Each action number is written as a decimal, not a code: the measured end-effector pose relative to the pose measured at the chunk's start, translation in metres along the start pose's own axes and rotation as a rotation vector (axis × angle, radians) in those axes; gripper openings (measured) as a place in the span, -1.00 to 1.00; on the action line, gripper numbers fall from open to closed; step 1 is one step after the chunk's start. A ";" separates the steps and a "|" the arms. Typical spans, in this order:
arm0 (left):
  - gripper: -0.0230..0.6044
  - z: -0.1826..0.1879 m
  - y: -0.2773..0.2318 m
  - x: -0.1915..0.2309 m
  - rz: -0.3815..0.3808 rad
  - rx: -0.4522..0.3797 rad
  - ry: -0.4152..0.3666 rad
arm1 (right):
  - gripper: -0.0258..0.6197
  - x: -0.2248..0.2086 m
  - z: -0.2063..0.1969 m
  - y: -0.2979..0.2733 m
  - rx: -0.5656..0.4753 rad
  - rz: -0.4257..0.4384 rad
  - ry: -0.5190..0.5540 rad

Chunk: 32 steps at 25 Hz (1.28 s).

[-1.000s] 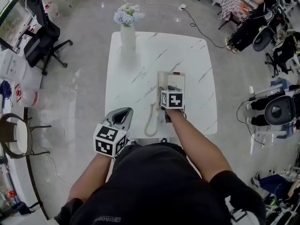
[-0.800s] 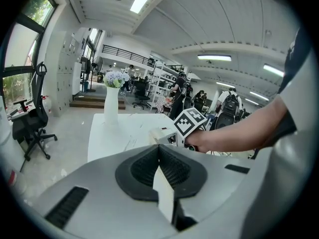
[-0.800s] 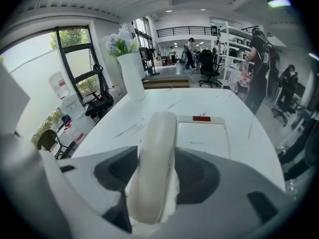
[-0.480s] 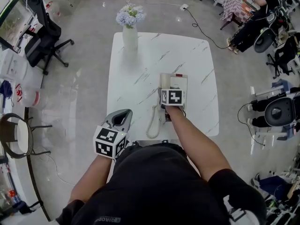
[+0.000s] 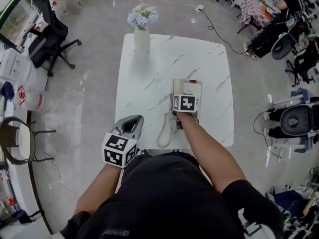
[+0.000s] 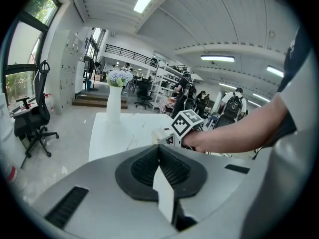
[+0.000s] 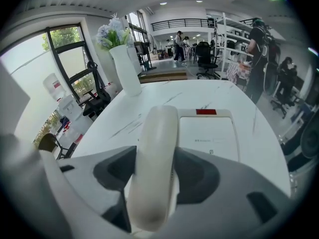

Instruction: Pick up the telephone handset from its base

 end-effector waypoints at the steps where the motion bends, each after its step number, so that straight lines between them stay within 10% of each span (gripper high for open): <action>1: -0.92 0.000 0.000 -0.001 0.000 0.000 -0.001 | -0.21 -0.001 0.000 0.000 -0.001 0.004 -0.010; 32: -0.92 0.024 -0.019 -0.043 -0.063 -0.022 -0.067 | -0.24 -0.007 0.023 0.169 -0.331 0.295 -0.080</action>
Point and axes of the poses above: the fingertips, and each gripper's own axes: y backward along the fingers, x to its left, z out of its top, the point moved 7 cm from there along y, backward along the fingers, and after that the axes turned 2 degrees about z, right-handed, at the moved point
